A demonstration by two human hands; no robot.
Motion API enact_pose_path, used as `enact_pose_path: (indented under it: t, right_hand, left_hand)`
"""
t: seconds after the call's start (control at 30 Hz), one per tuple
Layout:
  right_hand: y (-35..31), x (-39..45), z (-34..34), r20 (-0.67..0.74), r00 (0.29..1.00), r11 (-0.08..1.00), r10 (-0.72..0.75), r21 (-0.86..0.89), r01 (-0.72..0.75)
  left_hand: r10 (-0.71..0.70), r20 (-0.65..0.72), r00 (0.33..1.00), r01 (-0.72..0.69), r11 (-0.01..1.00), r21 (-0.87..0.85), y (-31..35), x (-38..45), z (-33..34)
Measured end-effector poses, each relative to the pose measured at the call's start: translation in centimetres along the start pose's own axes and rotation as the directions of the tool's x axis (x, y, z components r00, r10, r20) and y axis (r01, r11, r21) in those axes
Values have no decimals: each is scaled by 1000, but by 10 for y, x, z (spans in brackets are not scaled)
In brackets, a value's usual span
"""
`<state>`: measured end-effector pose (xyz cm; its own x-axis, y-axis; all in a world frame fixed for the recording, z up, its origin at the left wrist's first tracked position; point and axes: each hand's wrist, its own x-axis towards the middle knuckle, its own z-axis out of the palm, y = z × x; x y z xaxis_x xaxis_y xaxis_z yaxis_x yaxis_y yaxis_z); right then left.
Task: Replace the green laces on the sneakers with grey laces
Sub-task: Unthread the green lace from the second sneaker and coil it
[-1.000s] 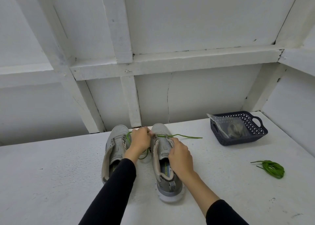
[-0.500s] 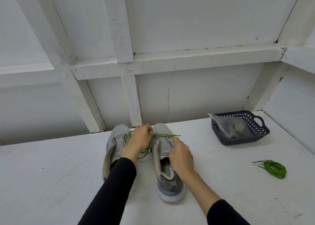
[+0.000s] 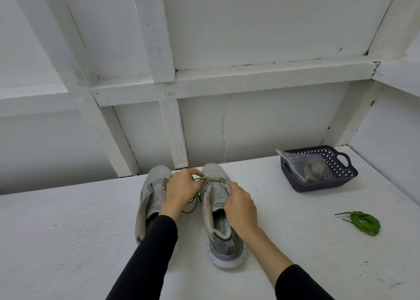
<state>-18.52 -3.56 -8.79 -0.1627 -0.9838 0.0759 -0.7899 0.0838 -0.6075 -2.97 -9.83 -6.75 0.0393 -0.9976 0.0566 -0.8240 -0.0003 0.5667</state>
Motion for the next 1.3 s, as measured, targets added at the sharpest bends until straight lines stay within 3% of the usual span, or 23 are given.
enact_pose_path:
  t: [0.1, 0.23, 0.33, 0.43, 0.53, 0.63, 0.77, 0.93, 1.07, 1.2, 1.3]
  right_hand:
    - [0, 0, 0, -4, 1000, 1000, 5, 2, -5]
    - [0, -1, 1, -7, 1000, 1000, 1, 5, -1]
    - [1, -1, 0, -12, 1000, 1000, -2, 11, 2]
    - [1, -2, 0, -12, 1000, 1000, -8, 17, 8]
    - [1, -1, 0, -13, 1000, 1000, -13, 18, 13]
    - [4, 0, 1, -13, 1000, 1000, -11, 20, 11]
    - [3, 0, 3, -10, 1000, 1000, -6, 29, 6]
    - [8, -1, 2, -2, 1000, 987, -7, 163, 8]
    - [16, -1, -5, 111, 992, 879, 66, 464, -111]
    - [24, -9, -22, 274, 954, 614, 124, 734, -290]
    - [34, -10, -41, 236, 953, 459, 188, 837, -298]
  left_hand:
    - [-5, 93, 996, 12, 997, -81, -1, 5, -6]
    - [-16, -39, 999, 15, 1000, -24, -10, 4, -2]
    - [10, -61, 998, -9, 1000, 30, -7, 1, 1]
    - [-47, -150, 988, 1, 957, -291, -6, 4, 6]
    - [-241, -93, 966, 121, 740, -662, -7, 12, -2]
    - [-156, 23, 988, 124, 682, -721, -6, 11, -11]
    - [-131, -84, 988, 43, 746, -664, -5, 7, -12]
    - [-78, -143, 987, -55, 665, -744, 17, -19, -9]
    - [-69, -136, 988, -67, 605, -794, 38, -41, -2]
    - [-13, -135, 991, -100, 596, -797, 53, -54, 2]
    - [10, -126, 992, -105, 621, -777, 63, -60, 6]
